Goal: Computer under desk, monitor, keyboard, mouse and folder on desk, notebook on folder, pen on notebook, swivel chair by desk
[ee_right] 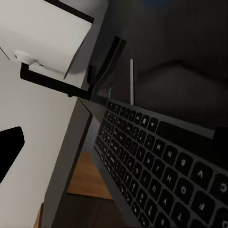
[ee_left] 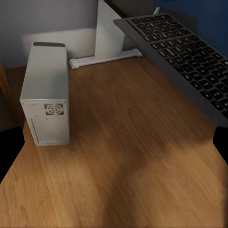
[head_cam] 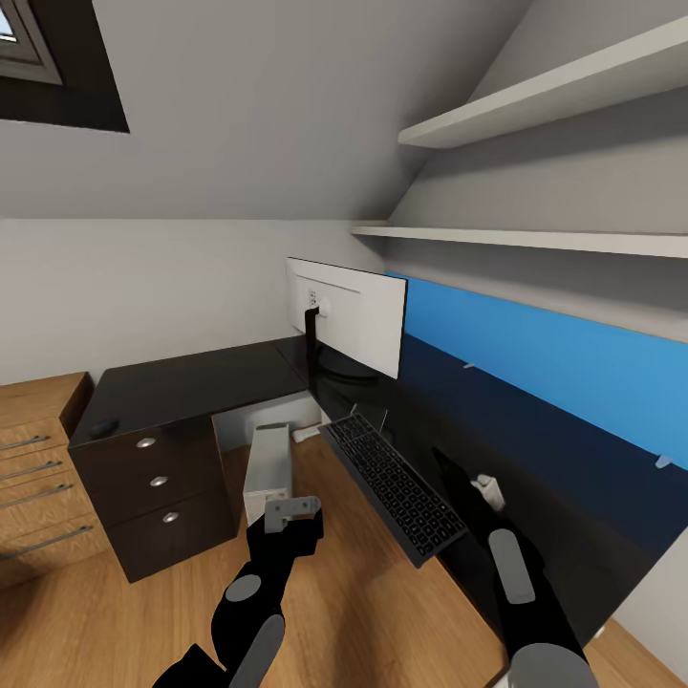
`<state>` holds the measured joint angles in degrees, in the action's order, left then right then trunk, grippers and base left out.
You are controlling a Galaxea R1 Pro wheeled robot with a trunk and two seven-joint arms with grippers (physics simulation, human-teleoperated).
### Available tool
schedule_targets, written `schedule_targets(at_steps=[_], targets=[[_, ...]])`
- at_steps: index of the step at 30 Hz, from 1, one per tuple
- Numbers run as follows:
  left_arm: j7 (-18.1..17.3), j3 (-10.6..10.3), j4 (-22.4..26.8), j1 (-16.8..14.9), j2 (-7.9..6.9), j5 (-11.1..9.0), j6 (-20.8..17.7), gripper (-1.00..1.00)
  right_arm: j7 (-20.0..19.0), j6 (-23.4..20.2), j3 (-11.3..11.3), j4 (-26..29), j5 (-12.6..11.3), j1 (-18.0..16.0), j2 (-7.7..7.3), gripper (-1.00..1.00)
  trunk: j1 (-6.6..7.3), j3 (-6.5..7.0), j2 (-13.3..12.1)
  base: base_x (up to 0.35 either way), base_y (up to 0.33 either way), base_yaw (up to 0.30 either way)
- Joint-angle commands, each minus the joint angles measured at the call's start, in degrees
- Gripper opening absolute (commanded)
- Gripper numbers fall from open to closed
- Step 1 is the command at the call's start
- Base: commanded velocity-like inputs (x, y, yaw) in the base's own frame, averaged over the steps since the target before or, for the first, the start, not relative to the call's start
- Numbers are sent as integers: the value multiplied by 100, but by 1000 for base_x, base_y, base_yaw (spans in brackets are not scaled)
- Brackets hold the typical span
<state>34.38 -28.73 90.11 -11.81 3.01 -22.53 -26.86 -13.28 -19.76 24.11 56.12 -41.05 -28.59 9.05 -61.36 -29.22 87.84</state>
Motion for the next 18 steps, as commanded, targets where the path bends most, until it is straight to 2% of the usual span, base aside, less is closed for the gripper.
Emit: schedule_targets(at_steps=[1,4,18], targets=[[51,-9,7,-6,-2,-49,-12,100,56,-49,27,4,-35,-6,0,100,0,-6,4,2,0,0],[51,-9,7,-6,-2,-49,-12,100,219,-50,25,4,-34,-6,-30,100,0,-6,4,1,0,0],[50,-52,30,-6,8,-50,-6,100,524,-46,32,-3,-4,-12,-96,100,0,-6,4,0,0,0]])
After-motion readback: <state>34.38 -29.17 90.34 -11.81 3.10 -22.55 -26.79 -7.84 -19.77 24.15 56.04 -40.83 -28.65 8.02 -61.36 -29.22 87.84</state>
